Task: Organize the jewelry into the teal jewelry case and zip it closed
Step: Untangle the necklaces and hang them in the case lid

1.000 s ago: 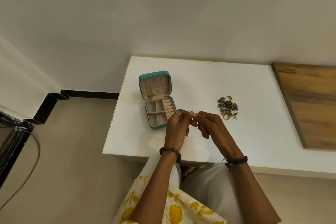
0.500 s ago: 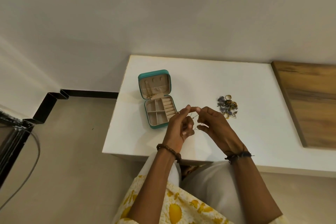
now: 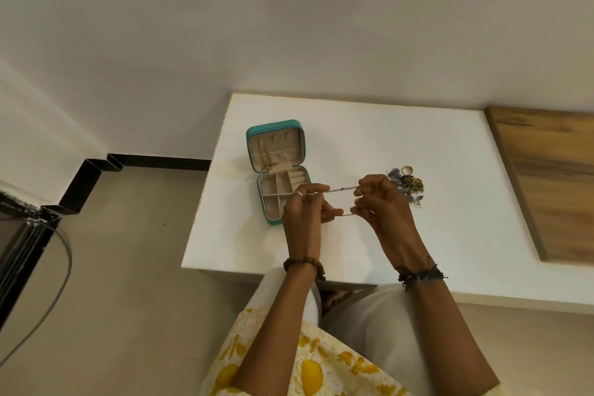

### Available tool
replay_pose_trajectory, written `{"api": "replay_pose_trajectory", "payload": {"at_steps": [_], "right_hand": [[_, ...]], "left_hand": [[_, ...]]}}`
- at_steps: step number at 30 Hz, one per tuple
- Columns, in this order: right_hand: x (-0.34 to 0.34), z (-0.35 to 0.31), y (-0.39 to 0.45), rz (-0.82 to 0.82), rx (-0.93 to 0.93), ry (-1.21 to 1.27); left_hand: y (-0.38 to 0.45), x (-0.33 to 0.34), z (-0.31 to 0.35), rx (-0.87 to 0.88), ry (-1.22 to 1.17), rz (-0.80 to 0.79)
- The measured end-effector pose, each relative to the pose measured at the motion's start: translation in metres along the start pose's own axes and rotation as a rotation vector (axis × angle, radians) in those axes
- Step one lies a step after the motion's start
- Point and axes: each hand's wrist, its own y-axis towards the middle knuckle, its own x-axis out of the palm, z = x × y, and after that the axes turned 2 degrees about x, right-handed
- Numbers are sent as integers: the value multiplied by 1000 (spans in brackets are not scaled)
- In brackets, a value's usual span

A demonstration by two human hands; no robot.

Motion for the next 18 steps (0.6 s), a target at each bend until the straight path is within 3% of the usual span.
{"api": "replay_pose_trajectory", "payload": {"at_steps": [3,7,11,15,18], "right_hand": [[0,5,-1,122,-123,-235],[-1,8,0,259,-118,-204],[1,-4,-4,143,41,-40],[8,-15,-7,18,65,-228],[21,-31,-4,-38,12,-361]], "left_hand": [[-2,1,-1,36,26,-1],[0,4,-1,-13,105,-90],[7,0,3,-189,102,-200],[5,-9,14,-252,57,-290],[6,-20,23,-201,77,-386]]}}
